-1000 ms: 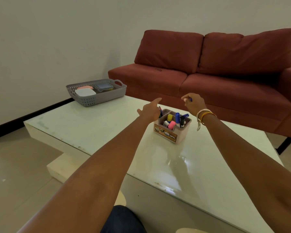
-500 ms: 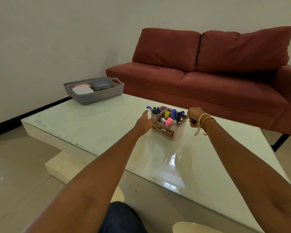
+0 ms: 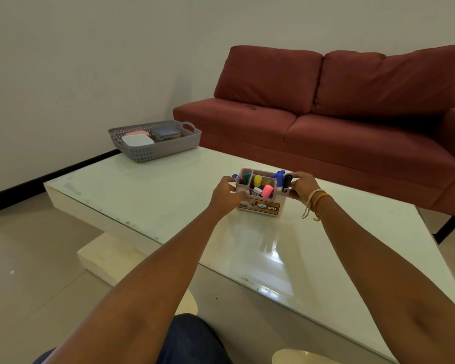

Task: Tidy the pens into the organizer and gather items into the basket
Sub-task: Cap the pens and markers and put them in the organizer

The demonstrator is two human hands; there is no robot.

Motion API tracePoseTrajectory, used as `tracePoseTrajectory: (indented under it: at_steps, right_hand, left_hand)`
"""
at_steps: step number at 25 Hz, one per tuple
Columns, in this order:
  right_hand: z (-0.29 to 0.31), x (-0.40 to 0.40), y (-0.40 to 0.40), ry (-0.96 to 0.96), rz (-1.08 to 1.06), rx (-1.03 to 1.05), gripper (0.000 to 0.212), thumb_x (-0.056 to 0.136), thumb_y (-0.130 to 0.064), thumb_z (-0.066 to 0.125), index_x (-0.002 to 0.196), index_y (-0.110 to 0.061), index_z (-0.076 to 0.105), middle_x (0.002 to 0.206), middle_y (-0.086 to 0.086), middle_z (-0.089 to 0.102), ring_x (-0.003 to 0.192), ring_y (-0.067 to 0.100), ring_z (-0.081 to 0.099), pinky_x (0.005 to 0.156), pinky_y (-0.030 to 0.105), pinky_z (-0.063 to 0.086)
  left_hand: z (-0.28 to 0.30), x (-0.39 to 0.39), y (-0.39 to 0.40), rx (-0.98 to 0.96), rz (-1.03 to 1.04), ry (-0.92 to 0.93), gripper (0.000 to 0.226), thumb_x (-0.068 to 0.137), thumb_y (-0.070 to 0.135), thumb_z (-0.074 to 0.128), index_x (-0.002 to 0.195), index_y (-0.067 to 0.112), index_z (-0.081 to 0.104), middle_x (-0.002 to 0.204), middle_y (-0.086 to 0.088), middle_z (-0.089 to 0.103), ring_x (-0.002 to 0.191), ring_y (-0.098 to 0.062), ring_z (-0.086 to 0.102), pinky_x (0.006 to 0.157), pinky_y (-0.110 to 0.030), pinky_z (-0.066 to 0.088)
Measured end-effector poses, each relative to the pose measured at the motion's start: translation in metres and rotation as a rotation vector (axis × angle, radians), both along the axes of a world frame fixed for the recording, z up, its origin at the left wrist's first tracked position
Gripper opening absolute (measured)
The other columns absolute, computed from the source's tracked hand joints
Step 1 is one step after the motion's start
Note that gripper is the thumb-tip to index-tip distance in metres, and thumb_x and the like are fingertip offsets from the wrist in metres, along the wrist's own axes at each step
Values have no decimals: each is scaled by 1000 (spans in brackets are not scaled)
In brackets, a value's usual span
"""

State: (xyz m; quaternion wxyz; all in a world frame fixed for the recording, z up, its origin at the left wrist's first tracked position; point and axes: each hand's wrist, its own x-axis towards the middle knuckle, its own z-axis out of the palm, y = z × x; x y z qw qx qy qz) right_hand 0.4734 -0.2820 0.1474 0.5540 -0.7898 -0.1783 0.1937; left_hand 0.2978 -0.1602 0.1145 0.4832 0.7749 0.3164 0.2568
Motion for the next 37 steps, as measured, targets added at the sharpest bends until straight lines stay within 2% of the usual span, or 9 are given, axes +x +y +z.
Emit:
tracePoseTrajectory:
  at_steps: [5, 8, 12, 16, 19, 25, 28, 31, 37]
  right_hand:
    - [35, 5, 8, -284, -97, -141, 39, 93, -6, 39, 128, 7, 50, 130, 31, 53, 90, 24, 46, 79, 36, 50]
    - [69, -11, 22, -376, 149, -100, 38, 92, 6, 40, 128, 6, 49, 115, 25, 55, 78, 26, 58, 60, 19, 54]
    - [84, -36, 43, -652, 456, -510, 36, 91, 8, 46, 122, -1, 59, 124, 19, 59, 102, 34, 67, 89, 38, 57]
    - [73, -34, 60, -935, 458, -908, 40, 76, -9, 74, 114, -3, 64, 118, 16, 65, 104, 34, 64, 87, 39, 55]
    - [64, -36, 65, -940, 432, -921, 37, 72, -11, 79, 106, -2, 69, 107, 17, 69, 98, 34, 67, 84, 39, 57]
    - [65, -17, 39, -668, 9, -438, 37, 85, -31, 62, 108, -3, 67, 112, 22, 67, 101, 39, 64, 89, 39, 52]
    - [63, -9, 11, -230, -147, -178, 52, 86, -31, 43, 128, 0, 51, 129, 22, 57, 114, 42, 57, 97, 43, 47]
    - [46, -10, -9, 261, -86, -67, 45, 95, -19, 32, 135, -1, 41, 134, 20, 48, 121, 44, 50, 97, 55, 45]
    - [0, -33, 12, 392, 166, 151, 64, 80, 27, 17, 125, -5, 50, 112, 14, 59, 92, 23, 57, 76, 33, 48]
  left_hand:
    - [-26, -5, 2, 6, -57, 104, 75, 81, 39, 71, 142, 15, 34, 128, -13, 57, 108, -21, 56, 85, -28, 46]
    - [-38, -8, 0, 58, -59, 131, 80, 81, 40, 72, 145, 13, 33, 136, -11, 52, 121, -23, 52, 96, -33, 45]
    - [-42, -13, 4, 94, -49, 139, 76, 82, 38, 71, 143, 13, 35, 134, -11, 54, 120, -22, 54, 98, -32, 45]
    - [-35, -14, 9, 10, -67, 120, 74, 84, 36, 69, 145, 14, 33, 131, -14, 55, 121, -25, 53, 101, -35, 44]
    - [-33, -10, 19, -70, -62, 127, 75, 85, 39, 67, 146, 17, 31, 130, -13, 56, 118, -26, 55, 102, -37, 45]
    - [-27, -8, 20, -138, -111, 181, 77, 86, 40, 66, 148, 15, 27, 147, -12, 41, 133, -28, 43, 110, -41, 38]
    - [-28, 1, 17, -118, -211, 189, 82, 82, 58, 59, 149, 26, 25, 151, -6, 38, 139, -25, 36, 114, -45, 32]
    - [-52, 14, 30, -86, -250, 170, 83, 71, 74, 49, 145, 41, 28, 141, 0, 53, 130, -21, 49, 112, -47, 36]
    - [-31, -11, 17, -97, -165, -26, 54, 96, 33, 52, 146, 26, 33, 140, 0, 52, 126, -18, 49, 107, -37, 41]
